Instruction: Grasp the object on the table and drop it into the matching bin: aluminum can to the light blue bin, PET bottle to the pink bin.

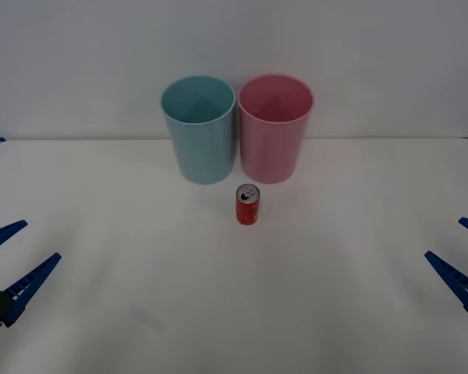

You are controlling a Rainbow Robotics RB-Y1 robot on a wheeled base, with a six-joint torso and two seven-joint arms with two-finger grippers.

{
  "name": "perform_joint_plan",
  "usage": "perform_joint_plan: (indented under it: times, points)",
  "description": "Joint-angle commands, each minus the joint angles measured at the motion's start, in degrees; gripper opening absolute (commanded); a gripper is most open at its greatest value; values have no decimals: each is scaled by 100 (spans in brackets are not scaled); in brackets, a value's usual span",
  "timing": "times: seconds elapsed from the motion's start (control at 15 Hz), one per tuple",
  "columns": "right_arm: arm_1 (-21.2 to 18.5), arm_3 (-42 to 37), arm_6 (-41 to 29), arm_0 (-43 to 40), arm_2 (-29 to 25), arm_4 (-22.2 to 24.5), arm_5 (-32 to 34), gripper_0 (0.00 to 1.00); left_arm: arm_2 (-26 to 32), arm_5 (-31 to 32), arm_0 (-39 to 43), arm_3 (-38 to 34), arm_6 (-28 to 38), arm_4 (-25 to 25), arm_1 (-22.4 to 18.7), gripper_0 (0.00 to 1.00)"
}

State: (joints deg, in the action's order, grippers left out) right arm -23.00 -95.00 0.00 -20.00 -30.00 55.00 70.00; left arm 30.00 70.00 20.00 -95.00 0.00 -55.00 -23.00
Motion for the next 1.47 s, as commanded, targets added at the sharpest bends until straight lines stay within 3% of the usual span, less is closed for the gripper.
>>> perform_joint_plan:
  times: [0.07, 0.4, 0.87, 1.47]
  points:
    - [0, 0, 0, 0, 0, 0, 0, 100, 0, 0, 0, 0, 0, 0, 0, 100]
    - [67, 52, -53, -74, 29, 46, 172, 100, 0, 0, 0, 0, 0, 0, 0, 100]
    - [50, 60, 114, -66, 460, 239, -83, 100, 0, 0, 0, 0, 0, 0, 0, 100]
    - [59, 60, 1187, -57, 1392, 283, -1006, 100, 0, 0, 0, 0, 0, 0, 0, 100]
